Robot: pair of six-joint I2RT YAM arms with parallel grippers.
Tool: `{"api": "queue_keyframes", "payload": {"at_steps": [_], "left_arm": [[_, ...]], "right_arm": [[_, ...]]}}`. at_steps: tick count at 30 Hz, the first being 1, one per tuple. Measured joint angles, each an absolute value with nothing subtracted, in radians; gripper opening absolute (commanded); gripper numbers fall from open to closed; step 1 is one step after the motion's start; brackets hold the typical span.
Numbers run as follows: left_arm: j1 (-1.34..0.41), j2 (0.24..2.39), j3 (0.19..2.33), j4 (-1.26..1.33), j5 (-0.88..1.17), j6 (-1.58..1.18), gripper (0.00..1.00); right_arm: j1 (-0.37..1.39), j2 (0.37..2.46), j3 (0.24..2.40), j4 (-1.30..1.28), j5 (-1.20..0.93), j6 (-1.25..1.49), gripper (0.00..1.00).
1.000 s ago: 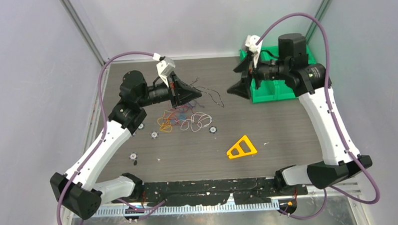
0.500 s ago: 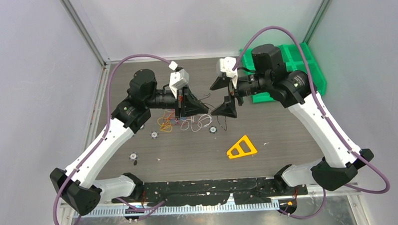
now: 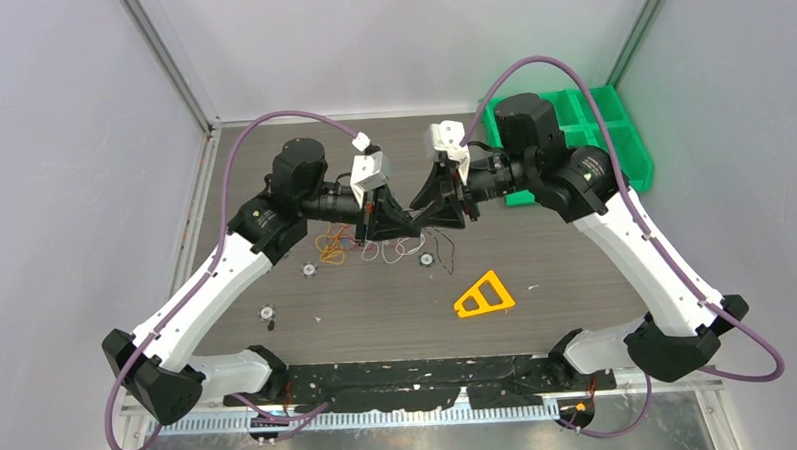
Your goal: Untangle the cables
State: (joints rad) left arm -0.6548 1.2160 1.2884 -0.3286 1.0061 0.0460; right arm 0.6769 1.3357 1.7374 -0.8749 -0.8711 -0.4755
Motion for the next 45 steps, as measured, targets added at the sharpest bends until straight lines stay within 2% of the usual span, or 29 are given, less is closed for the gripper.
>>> {"api": "queue_keyframes", "payload": {"at_steps": [3, 7, 11, 12, 14, 24, 33, 34, 35, 37, 39, 45], "left_arm": [[-0.655, 1.217, 1.292, -0.332, 1.006, 0.053, 0.00], [-0.659, 1.217, 1.300, -0.335, 1.005, 0.054, 0.00], [-0.660, 1.219, 1.307, -0.336, 0.999, 0.058, 0.00], [-0.660, 1.219, 1.307, -0.337, 0.998, 0.058, 0.00], [-0.659, 1.219, 1.307, -0.344, 0.994, 0.062, 0.00], [-0.652, 1.212, 1.292, -0.350, 0.969, 0.075, 0.00], [-0.584, 1.178, 1.172, -0.272, 0.965, -0.132, 0.00], [-0.584, 1.178, 1.172, -0.262, 0.967, -0.149, 0.00], [-0.584, 1.178, 1.172, -0.249, 0.970, -0.158, 0.00], [-0.584, 1.176, 1.172, -0.238, 0.974, -0.158, 0.00], [-0.584, 1.174, 1.172, -0.236, 0.982, -0.152, 0.00], [-0.603, 1.174, 1.185, -0.271, 0.998, -0.093, 0.00]], "right_arm": [[0.678, 1.336, 1.736, -0.872, -0.870, -0.466, 0.44], [0.680, 1.347, 1.735, -0.867, -0.870, -0.459, 0.43], [0.687, 1.363, 1.735, -0.868, -0.874, -0.449, 0.27], [0.690, 1.365, 1.735, -0.869, -0.872, -0.448, 0.18], [0.690, 1.367, 1.735, -0.873, -0.868, -0.444, 0.07], [0.662, 1.368, 1.736, -0.892, -0.868, -0.440, 0.05], [0.524, 1.334, 1.731, -0.860, -0.883, -0.388, 0.05], [0.527, 1.328, 1.727, -0.859, -0.885, -0.386, 0.09], [0.528, 1.323, 1.723, -0.859, -0.888, -0.385, 0.33], [0.530, 1.320, 1.722, -0.861, -0.895, -0.376, 0.59], [0.532, 1.320, 1.722, -0.862, -0.900, -0.366, 0.65], [0.591, 1.322, 1.722, -0.870, -0.905, -0.368, 0.63]]}}
